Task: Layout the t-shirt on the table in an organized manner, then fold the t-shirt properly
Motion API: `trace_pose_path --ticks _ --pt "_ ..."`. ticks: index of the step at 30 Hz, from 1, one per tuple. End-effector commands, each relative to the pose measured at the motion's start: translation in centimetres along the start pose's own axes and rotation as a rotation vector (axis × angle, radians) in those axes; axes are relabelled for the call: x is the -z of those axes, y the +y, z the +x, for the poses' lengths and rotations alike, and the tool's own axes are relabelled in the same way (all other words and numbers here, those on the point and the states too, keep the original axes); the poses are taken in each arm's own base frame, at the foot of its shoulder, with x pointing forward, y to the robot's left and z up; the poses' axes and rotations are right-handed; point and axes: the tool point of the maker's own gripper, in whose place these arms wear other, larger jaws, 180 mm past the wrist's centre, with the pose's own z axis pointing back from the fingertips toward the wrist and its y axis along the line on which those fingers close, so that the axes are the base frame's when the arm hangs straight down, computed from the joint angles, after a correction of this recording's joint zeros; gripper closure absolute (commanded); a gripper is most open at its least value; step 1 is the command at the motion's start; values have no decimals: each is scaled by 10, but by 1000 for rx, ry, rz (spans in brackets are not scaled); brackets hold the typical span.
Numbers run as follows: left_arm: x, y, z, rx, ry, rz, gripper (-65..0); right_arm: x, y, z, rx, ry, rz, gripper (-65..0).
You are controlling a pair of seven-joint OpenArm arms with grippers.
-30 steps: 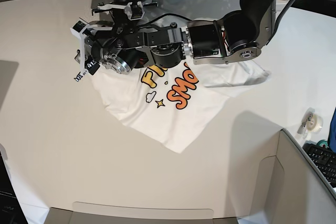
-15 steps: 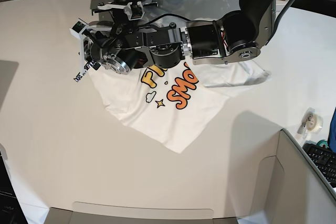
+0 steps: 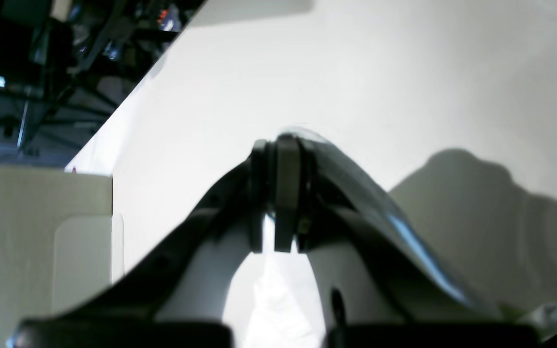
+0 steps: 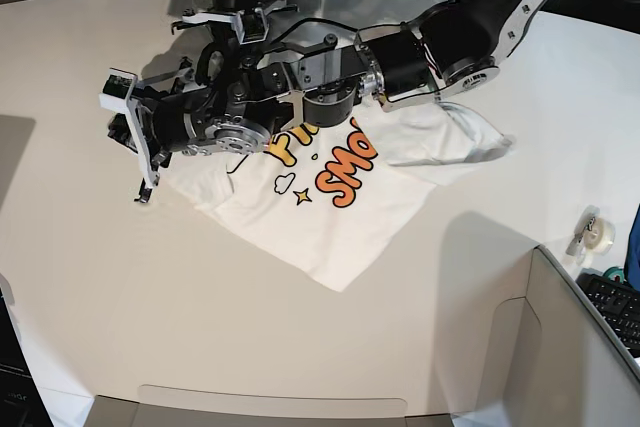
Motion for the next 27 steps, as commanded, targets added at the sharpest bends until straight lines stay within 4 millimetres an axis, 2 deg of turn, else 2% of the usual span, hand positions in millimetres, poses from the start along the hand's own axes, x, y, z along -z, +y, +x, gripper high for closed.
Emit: trace_pose_path --ticks 1,4,9,16,19,22,25,27 --pt "-7 25 22 -7 -72 67 -1 -114 20 -175 115 1123 116 0" --pt "-21 45 27 -61 -105 139 -1 -105 -9 -167 165 1088 48 0" --pt "-53 87 34 -89 -144 288 -1 -93 -49 -140 251 992 -69 0" --pt "-85 143 13 -112 -80 462 -1 -86 -79 -104 275 865 -144 0" --pt "-101 167 4 -134 -70 530 -1 -84 -93 -79 299 788 -173 0" --pt "-119 186 -10 -171 -54 597 -1 -82 -117 -54 276 695 -240 0" --pt "-135 204 -17 -181 -43 653 -1 -78 -136 -46 219 644 -310 0" --pt "-142 209 -27 -200 -12 673 -1 -76 -138 -40 213 620 -342 0"
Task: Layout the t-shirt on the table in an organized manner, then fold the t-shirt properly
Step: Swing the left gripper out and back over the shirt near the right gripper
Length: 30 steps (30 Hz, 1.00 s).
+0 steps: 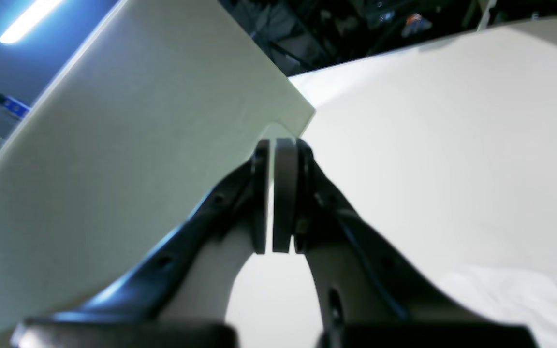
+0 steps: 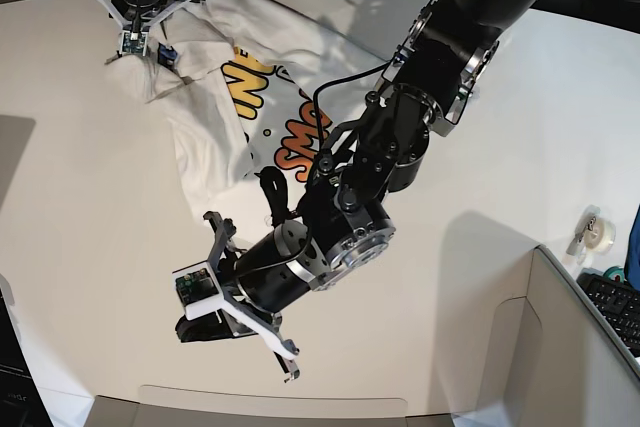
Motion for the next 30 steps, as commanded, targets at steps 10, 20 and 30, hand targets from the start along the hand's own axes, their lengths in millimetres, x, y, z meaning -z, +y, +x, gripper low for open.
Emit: trace_pose_path --ticks 10,20,30 --pt "-26 -85 -36 113 157 -189 -35 -4 8 18 10 -60 -6 0" --pt "-57 -204 -42 261 216 -485 -267 -2 10 17 20 -20 -3 0" --pt "-44 -277 -53 501 231 -770 -269 -5 10 0 0 18 -2 0"
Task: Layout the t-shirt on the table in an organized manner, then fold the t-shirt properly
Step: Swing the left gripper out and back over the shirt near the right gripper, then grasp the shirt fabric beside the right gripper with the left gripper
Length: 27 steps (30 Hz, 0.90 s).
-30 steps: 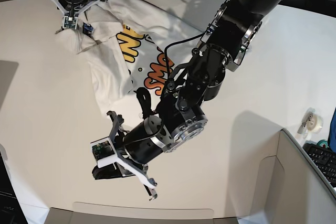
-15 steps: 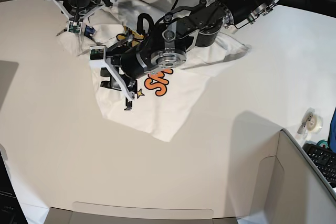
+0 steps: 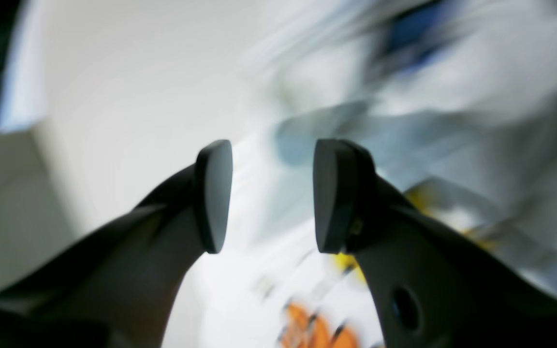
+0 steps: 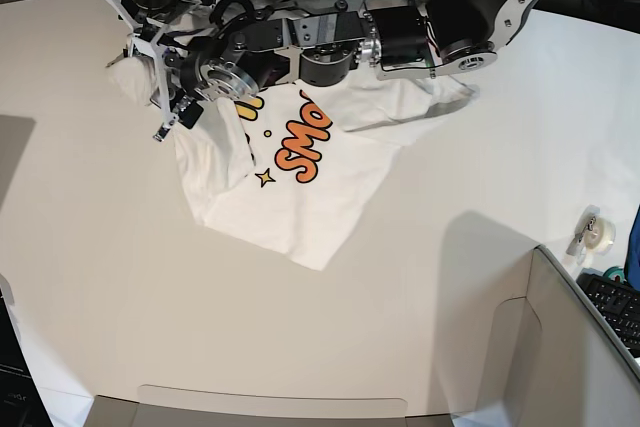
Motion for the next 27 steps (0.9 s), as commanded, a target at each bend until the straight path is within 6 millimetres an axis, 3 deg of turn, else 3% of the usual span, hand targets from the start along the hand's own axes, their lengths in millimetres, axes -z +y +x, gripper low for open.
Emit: trace_pose_path --ticks 1,6,13,27 --pt "-4 24 10 9 -17 60 -269 -3 -3 2 -2 -15 -8 0" --pt "3 27 24 -3 -28 48 -269 -4 -3 -3 -8 -4 -8 0" --pt "3 41 12 -81 -9 94 -269 -3 -2 -1 -3 -9 -7 0" --pt "20 40 -11 -162 40 94 -269 -3 -2 -2 -4 -6 -8 0"
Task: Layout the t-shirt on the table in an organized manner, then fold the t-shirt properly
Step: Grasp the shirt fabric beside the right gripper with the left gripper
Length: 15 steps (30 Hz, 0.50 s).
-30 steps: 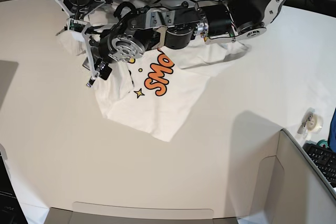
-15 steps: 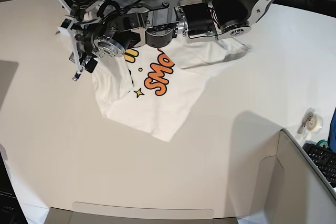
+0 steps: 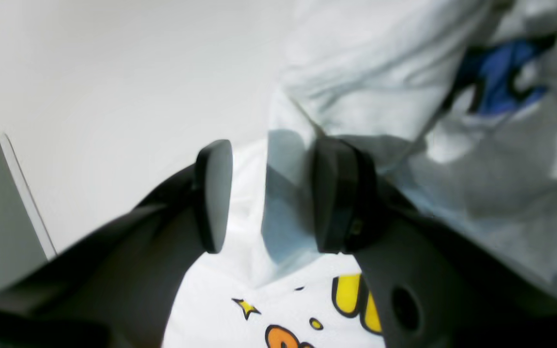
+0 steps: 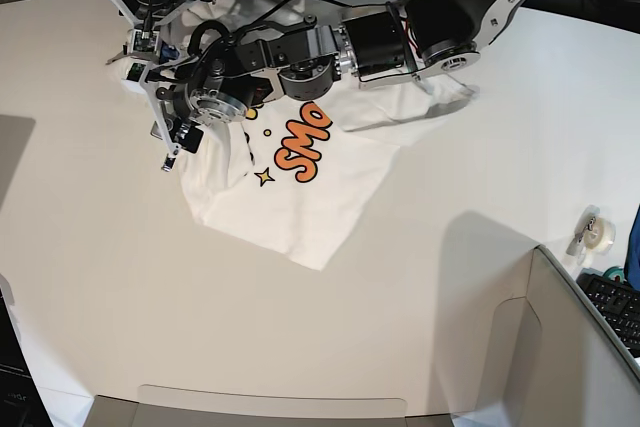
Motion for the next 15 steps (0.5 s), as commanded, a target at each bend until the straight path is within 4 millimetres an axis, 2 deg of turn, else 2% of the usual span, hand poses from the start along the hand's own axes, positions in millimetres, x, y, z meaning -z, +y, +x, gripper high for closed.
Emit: trace_pose_path --ticks 1,5,9,15 --pt "-10 19 20 7 -51 53 -269 -2 -3 3 0 -14 -7 0" --pt "-20 32 21 -29 -59 84 -269 -2 -3 3 0 -15 -7 0" --pt "-29 28 28 -41 -69 92 -269 -2 0 2 9 -9 -2 0" --pt "-23 3 33 -71 -87 39 -270 -2 2 0 13 -3 -1 0"
